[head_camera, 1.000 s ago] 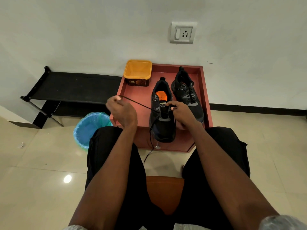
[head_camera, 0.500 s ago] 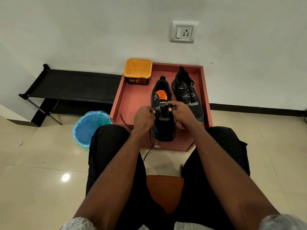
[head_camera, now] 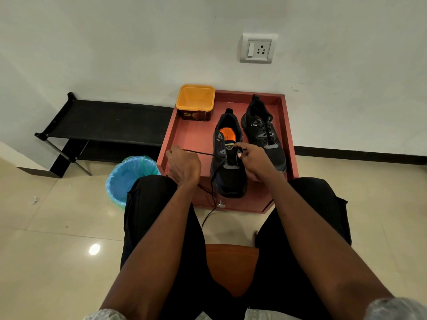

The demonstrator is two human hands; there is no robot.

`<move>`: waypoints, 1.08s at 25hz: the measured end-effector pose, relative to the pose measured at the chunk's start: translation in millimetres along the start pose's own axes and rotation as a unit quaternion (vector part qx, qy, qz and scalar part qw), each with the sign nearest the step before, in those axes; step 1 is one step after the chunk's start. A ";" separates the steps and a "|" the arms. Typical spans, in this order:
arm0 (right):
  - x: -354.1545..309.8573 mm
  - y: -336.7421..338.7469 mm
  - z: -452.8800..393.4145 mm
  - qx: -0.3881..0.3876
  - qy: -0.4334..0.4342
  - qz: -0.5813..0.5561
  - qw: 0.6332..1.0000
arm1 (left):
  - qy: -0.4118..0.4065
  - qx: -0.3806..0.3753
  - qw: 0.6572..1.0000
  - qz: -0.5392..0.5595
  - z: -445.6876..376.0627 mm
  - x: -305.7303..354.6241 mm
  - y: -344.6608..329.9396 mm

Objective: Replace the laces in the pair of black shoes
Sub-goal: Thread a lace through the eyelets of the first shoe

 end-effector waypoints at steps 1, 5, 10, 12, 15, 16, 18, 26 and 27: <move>-3.8 0.5 1.4 0.013 0.016 0.029 0.999 | -0.021 -0.020 0.999 -0.029 1.1 0.2 -1.4; -11.1 -2.5 5.8 -0.029 0.048 0.087 0.995 | -0.182 -0.147 0.961 -0.149 4.1 5.1 -34.8; -11.7 -2.7 6.3 -0.004 0.052 0.064 0.997 | -0.207 -0.239 0.945 -0.083 10.9 6.8 -65.6; -11.0 -2.4 5.2 0.019 0.052 0.040 0.998 | -0.183 -0.242 0.951 -0.060 10.7 6.1 -67.7; -5.5 -4.1 -0.1 0.017 0.045 0.042 0.998 | -0.185 -0.243 0.951 -0.042 11.9 9.1 -70.6; -4.0 -6.0 -1.9 0.011 0.035 0.044 0.998 | -0.188 -0.243 0.951 -0.045 11.6 9.7 -71.7; -3.5 -7.8 -3.5 0.008 0.023 0.049 0.999 | -0.181 -0.240 0.953 -0.046 11.2 9.7 -71.8; -7.1 -1.7 0.0 0.010 0.022 0.021 0.999 | -0.121 -0.228 0.966 0.011 7.8 5.6 -63.4; -6.5 -2.0 0.3 0.007 0.017 0.016 1.000 | -0.119 -0.225 0.967 0.000 8.2 4.4 -63.0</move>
Point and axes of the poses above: each hand's wrist, its own z-axis away from the middle knuckle, its own y-axis out of the back of the hand, x = y × z, the point moved 5 cm from there along -z, towards the middle knuckle, and after that the axes turned 5 degrees about -x, right-handed, at the moved point
